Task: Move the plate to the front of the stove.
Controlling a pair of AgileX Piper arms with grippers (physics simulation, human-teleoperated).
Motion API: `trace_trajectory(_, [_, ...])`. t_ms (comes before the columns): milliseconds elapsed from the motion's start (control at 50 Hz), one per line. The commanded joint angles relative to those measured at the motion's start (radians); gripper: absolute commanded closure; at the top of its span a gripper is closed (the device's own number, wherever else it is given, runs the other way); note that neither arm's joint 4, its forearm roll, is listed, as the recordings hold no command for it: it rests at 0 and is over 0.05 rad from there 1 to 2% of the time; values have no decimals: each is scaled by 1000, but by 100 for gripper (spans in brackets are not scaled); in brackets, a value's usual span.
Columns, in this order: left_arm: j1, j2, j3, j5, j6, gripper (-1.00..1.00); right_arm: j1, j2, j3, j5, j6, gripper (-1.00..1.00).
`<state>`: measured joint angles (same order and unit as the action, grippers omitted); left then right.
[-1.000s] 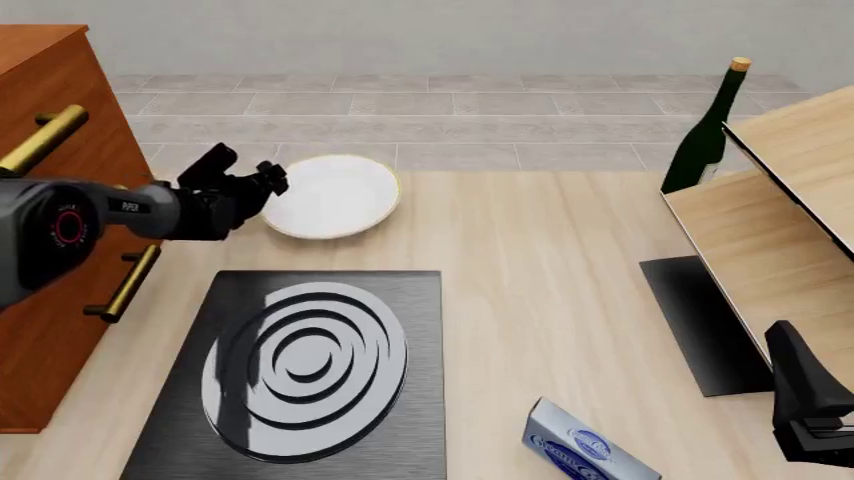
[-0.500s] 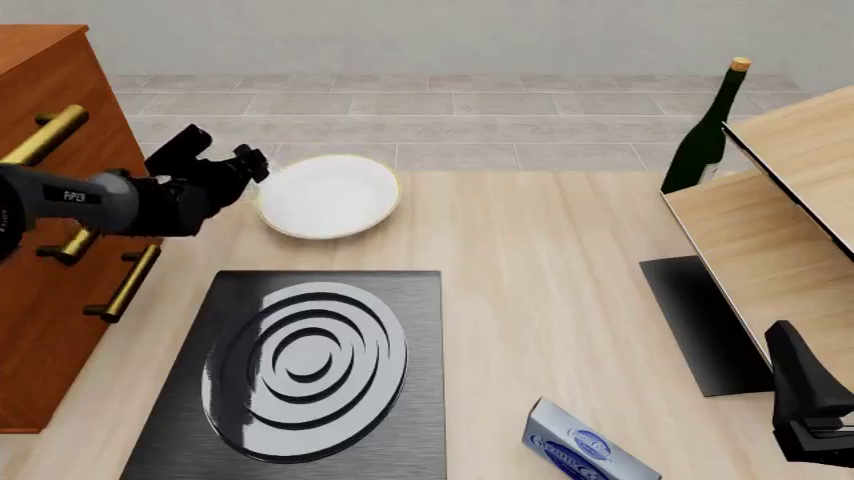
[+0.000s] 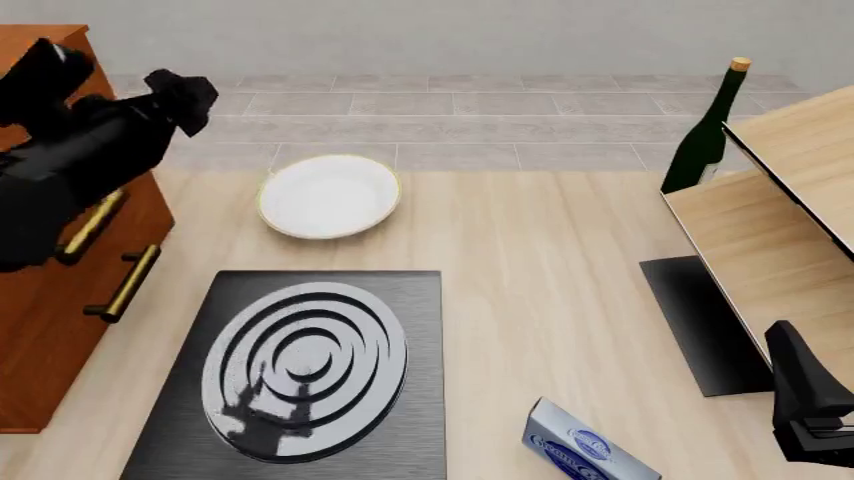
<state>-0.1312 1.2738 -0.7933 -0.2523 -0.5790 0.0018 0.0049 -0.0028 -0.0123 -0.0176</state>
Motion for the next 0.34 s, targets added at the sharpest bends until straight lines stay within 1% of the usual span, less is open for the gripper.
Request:
trace_trajectory(20, [-20,-602,165,245,41,-100,0,0,0,0,0,-100])
trace_trajectory(40, [-23,-626,167,263,36,-100,0,0,0,0,0,-100])
trace_trajectory(60, [-46,-689,174,306,17,-100,0,0,0,0,0,-100])
trace_trajectory(80, [-52,-740,172,340,25,-100,0,0,0,0,0,-100])
trace_trajectory(100, [-52,-741,172,341,25,-100,0,0,0,0,0,-100])
trace_trajectory(120, [-49,-842,164,415,46,-100,0,0,0,0,0,-100])
trace_trajectory(140, [-52,-919,161,466,47,-100,0,0,0,0,0,-100])
trace_trajectory(160, [-52,-920,161,467,47,-100,0,0,0,0,0,-100])
trace_trajectory(180, [-49,-990,143,532,76,-100,0,0,0,0,0,-100])
trace_trajectory(200, [-54,-1032,139,568,71,-100,0,0,0,0,0,-100])
trace_trajectory(220, [-57,-1112,118,644,93,-100,0,0,0,0,0,-100])
trace_trajectory(240, [-65,-1134,115,659,87,-100,0,0,0,0,0,-100])
trace_trajectory(300, [-51,-1265,70,785,107,-100,0,0,0,0,0,-100])
trace_trajectory(320, [-50,-1273,52,797,117,-100,0,0,0,0,0,-100])
trace_trajectory(340, [-48,-1274,12,818,123,-100,0,0,0,0,0,-100])
